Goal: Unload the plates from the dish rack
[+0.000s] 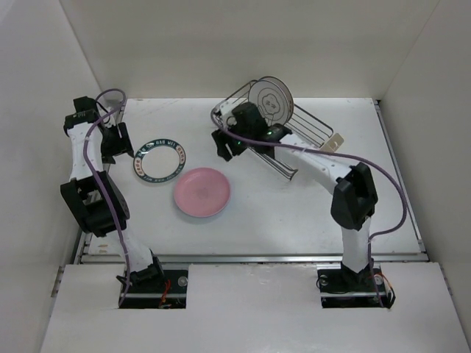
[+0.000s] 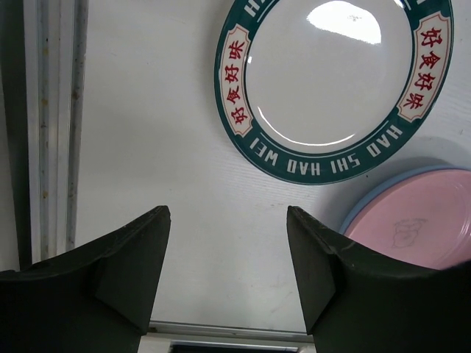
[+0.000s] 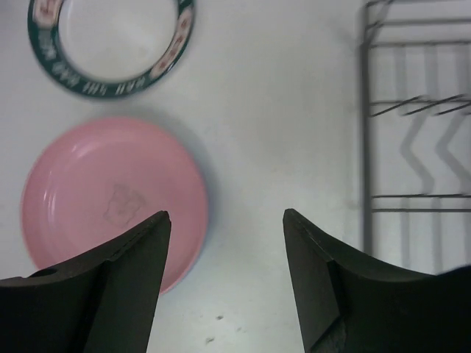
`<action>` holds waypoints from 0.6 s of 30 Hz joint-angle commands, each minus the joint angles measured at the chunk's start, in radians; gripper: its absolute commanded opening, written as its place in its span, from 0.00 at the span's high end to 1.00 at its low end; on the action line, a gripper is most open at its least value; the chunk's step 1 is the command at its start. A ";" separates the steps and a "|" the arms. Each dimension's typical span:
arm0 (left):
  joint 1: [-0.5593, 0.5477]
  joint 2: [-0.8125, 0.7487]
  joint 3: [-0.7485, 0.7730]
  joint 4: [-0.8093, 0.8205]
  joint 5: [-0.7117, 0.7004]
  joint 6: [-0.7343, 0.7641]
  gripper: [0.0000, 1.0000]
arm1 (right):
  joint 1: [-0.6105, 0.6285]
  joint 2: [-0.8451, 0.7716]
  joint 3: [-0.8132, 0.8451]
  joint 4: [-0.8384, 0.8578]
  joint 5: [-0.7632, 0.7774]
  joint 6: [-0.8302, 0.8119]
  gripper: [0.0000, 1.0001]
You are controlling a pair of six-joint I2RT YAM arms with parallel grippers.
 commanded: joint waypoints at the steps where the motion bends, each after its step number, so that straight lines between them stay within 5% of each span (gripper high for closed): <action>1: 0.002 -0.053 -0.009 -0.006 -0.015 0.019 0.38 | 0.043 0.005 -0.011 -0.012 0.072 -0.041 0.31; 5: -0.007 -0.053 0.010 -0.015 -0.015 0.019 0.38 | 0.014 -0.024 0.021 0.036 0.207 0.024 0.31; 11: -0.017 -0.062 0.001 -0.015 -0.035 0.029 0.38 | -0.103 0.015 0.160 0.125 0.506 0.099 0.45; 18: -0.017 -0.073 -0.001 -0.015 -0.067 0.038 0.38 | -0.216 0.190 0.384 0.030 0.589 0.166 0.52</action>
